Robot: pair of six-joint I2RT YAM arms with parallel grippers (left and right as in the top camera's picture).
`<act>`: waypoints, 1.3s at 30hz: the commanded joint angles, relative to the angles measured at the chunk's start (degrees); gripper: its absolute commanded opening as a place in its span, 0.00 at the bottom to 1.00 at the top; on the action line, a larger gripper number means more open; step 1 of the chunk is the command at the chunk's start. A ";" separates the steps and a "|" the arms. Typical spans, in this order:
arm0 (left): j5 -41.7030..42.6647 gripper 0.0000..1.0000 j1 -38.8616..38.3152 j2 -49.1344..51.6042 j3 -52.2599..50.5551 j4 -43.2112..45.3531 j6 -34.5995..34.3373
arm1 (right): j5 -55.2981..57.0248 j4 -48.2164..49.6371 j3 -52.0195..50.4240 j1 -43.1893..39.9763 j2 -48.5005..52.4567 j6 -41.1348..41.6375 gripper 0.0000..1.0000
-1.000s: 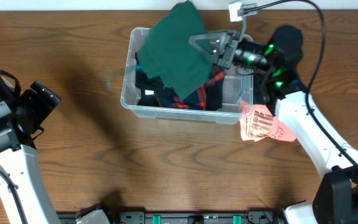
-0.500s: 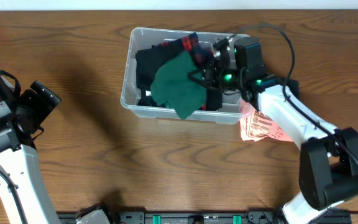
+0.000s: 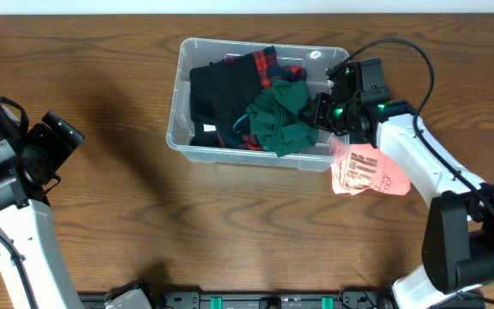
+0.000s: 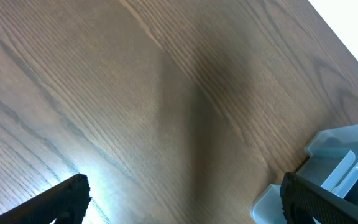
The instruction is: Pack container
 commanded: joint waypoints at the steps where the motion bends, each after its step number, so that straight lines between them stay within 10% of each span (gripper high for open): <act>1: -0.70 0.98 0.20 0.11 -0.11 -0.17 1.18 | 8.00 -2.03 0.07 -0.61 -1.51 -2.49 0.09; 12: -0.70 0.98 0.20 0.11 -0.11 -0.17 1.18 | 14.97 -3.61 0.07 -0.61 -6.12 -4.98 0.07; 16: -0.70 0.98 0.20 0.11 -0.11 -0.17 1.18 | 18.14 -5.88 0.07 -0.61 -6.23 -5.18 0.66; 22: -0.70 0.98 0.20 0.11 -0.11 -0.17 1.18 | 24.59 -5.29 0.85 -2.40 -12.22 -6.01 0.72; 39: -0.70 0.98 0.20 0.11 -0.11 -0.17 1.18 | 16.87 -0.28 0.85 6.54 -10.86 -6.54 0.02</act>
